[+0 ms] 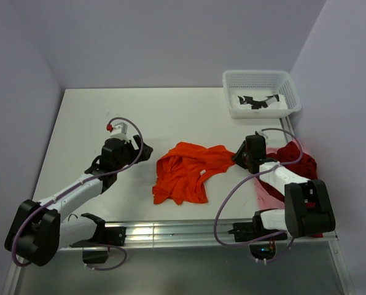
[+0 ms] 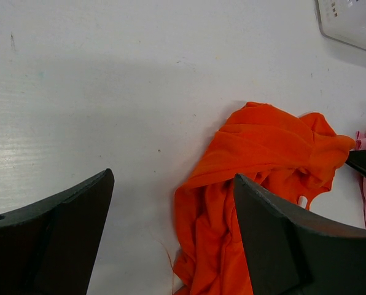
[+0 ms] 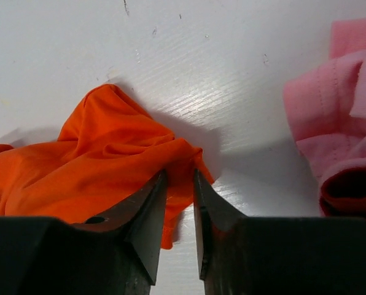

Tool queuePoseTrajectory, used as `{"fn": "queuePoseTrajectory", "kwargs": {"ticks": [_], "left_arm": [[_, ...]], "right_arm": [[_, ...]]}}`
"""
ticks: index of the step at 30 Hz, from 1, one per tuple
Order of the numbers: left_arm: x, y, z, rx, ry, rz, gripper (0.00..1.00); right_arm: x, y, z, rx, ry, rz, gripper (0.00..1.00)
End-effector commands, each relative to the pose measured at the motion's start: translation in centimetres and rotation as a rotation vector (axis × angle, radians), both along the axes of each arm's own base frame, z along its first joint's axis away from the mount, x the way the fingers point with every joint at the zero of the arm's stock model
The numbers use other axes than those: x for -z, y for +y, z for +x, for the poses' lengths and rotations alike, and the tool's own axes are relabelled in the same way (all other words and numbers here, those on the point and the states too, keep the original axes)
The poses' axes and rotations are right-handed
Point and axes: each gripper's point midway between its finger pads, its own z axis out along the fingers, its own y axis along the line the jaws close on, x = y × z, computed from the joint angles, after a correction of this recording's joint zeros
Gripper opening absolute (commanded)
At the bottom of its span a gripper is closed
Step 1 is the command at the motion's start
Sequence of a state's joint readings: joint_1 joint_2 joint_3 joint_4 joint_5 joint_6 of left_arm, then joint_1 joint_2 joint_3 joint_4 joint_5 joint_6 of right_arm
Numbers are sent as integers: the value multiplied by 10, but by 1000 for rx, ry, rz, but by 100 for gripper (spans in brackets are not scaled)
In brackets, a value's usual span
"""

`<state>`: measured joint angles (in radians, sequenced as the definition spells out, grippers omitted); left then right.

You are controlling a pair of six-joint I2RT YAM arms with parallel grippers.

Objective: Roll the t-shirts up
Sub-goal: Flatten the tshirt

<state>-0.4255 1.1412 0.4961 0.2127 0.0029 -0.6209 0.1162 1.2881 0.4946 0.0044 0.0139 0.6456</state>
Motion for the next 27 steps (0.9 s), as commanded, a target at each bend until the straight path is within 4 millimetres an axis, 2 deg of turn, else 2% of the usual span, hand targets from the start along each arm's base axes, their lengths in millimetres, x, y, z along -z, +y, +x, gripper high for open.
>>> {"fn": "queuePoseTrajectory", "kwargs": {"ticks": [1, 4, 5, 8, 12, 13, 14, 16, 21, 22, 23, 27], "left_arm": [[-24, -7, 10, 14, -66, -14, 85], [-23, -6, 11, 12, -65, -13, 85], [-24, -7, 12, 13, -67, -15, 85], [-21, -8, 13, 15, -56, -10, 84], [-20, -9, 13, 19, -54, -7, 84], [-21, -9, 13, 18, -56, -5, 84], [-21, -9, 13, 18, -56, -7, 84], [-21, -9, 12, 21, -57, -4, 84], [-21, -10, 13, 22, -57, -4, 84], [-21, -10, 12, 22, -54, -3, 84], [-21, -10, 13, 22, -54, -3, 84], [-24, -10, 11, 24, -64, -7, 84]], "right_arm": [[-26, 6, 20, -32, -90, 27, 31], [-35, 4, 20, -29, -113, 15, 27], [-38, 4, 20, -26, -116, 13, 21], [-44, 4, 21, -22, -130, 21, 13], [-51, 5, 24, -14, -153, 31, 13], [-52, 4, 24, -12, -159, 27, 15], [-51, 3, 25, -9, -158, 23, 24], [-51, -3, 25, 18, -155, -2, 31], [-36, -19, 13, 104, -119, -26, 34], [-37, -21, 12, 118, -122, -20, 42], [-36, -23, 11, 124, -120, -13, 46], [-31, -27, 6, 140, -110, 6, 50]]}}
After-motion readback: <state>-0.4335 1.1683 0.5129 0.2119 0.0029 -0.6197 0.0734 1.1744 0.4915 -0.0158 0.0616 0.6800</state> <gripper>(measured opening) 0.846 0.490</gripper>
